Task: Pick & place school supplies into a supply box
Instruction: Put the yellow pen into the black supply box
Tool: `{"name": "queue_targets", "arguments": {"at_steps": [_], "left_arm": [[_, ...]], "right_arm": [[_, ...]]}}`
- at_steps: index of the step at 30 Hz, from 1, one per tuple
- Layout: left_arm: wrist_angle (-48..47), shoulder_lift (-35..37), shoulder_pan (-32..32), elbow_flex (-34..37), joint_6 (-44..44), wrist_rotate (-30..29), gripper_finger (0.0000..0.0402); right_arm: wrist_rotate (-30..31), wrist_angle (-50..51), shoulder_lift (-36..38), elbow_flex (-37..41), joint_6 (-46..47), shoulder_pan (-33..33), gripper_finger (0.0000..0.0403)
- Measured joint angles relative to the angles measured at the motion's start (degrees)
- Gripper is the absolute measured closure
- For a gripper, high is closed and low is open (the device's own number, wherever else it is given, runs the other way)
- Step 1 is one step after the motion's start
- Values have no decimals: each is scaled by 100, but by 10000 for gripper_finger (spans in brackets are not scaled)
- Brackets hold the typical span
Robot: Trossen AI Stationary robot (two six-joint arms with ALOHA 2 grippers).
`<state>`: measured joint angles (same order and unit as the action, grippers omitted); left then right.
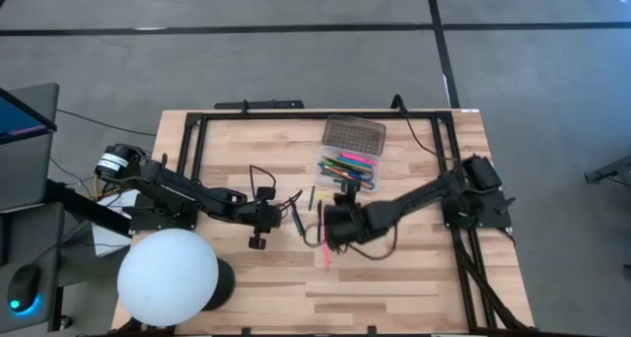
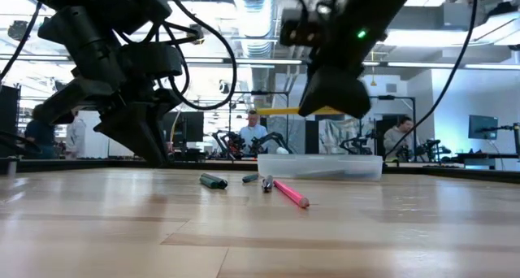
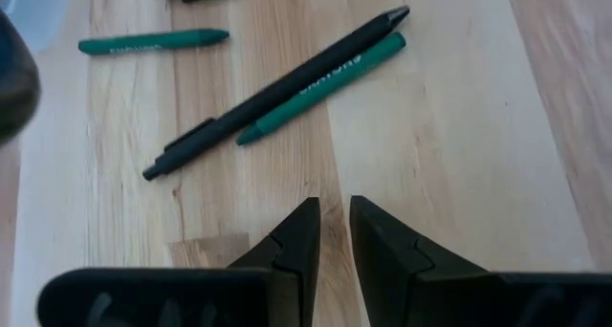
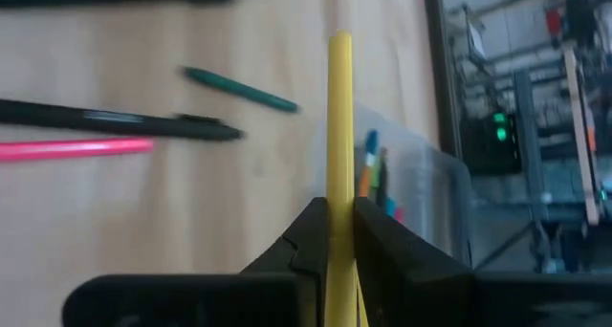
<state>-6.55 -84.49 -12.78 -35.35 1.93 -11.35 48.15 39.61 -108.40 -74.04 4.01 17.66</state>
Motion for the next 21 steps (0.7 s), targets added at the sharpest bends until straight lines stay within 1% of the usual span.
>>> {"name": "queue_targets", "arguments": {"at_steps": [6, 9, 14, 21], "left_arm": [[51, 0, 0, 0, 49, -1, 345], [49, 0, 0, 0, 49, 0, 345], [49, 0, 0, 0, 49, 1, 345], [49, 0, 0, 0, 49, 1, 345]], "right_arm": [[-52, 91, 0, 7, 52, -688, 367], [-197, 151, 0, 31, 77, -961, 368], [-479, 400, 0, 31, 446, -1315, 370], [-517, 940, 0, 31, 1233, -1568, 363]]}}
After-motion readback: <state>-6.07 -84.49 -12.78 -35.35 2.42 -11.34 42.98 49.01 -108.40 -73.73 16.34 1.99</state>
